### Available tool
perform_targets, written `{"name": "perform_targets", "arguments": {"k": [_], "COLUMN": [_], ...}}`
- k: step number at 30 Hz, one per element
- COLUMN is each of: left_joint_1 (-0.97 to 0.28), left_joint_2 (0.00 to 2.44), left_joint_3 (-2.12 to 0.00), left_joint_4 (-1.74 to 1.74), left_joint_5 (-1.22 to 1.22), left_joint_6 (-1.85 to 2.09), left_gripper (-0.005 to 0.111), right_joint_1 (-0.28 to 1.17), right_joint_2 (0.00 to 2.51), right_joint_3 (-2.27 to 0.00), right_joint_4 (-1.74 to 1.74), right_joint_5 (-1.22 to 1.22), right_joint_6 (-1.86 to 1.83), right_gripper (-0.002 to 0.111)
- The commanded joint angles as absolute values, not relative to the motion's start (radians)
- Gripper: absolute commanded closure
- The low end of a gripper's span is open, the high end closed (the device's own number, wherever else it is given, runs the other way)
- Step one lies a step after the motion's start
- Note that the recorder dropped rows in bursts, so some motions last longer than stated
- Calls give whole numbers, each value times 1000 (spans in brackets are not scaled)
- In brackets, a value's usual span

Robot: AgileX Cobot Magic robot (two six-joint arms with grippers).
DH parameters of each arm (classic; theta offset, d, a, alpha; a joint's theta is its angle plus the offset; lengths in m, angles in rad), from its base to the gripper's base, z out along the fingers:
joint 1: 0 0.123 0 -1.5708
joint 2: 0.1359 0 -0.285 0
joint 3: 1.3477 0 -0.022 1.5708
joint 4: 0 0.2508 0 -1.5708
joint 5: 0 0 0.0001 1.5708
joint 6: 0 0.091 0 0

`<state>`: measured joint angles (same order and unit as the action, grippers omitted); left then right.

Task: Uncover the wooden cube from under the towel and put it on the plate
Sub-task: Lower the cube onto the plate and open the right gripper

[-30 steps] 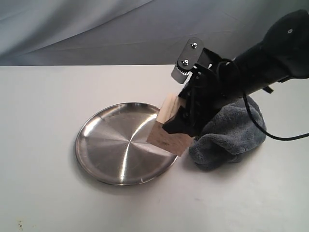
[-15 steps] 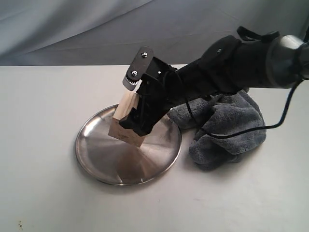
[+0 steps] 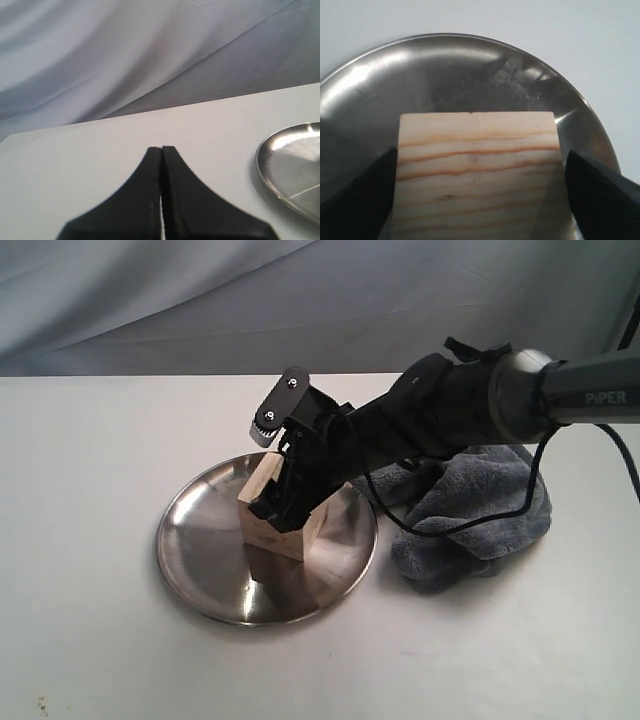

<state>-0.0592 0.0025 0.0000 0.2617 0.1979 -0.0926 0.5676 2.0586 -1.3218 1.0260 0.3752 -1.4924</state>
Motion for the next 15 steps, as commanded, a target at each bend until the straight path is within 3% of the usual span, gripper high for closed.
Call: {"name": "perform_targets", "arguments": {"k": [1, 3, 6, 8, 13, 15], "left_joint_1": [-58, -58, -58, -58, -58, -58], "left_joint_2": [0, 0, 0, 0, 0, 0], "left_joint_3": [0, 0, 0, 0, 0, 0], "left_joint_4": [256, 256, 256, 256, 256, 256], "left_joint_5": [187, 187, 187, 187, 187, 187], "left_joint_6": [-97, -97, -97, -97, -97, -97], "left_gripper": [107, 107, 107, 107, 107, 107], "right_joint_1": [569, 569, 569, 569, 571, 571], "right_joint_2": [2055, 2055, 2055, 2055, 2055, 2055], "right_joint_3": [-1328, -1328, -1328, -1328, -1328, -1328], "right_joint_4": [1066, 1088, 1107, 1133, 1188, 1228], "right_joint_5": [346, 346, 349, 360, 379, 379], "right_joint_6": [-1489, -1489, -1489, -1489, -1489, -1489], "right_gripper": [108, 108, 97, 80, 20, 9]}}
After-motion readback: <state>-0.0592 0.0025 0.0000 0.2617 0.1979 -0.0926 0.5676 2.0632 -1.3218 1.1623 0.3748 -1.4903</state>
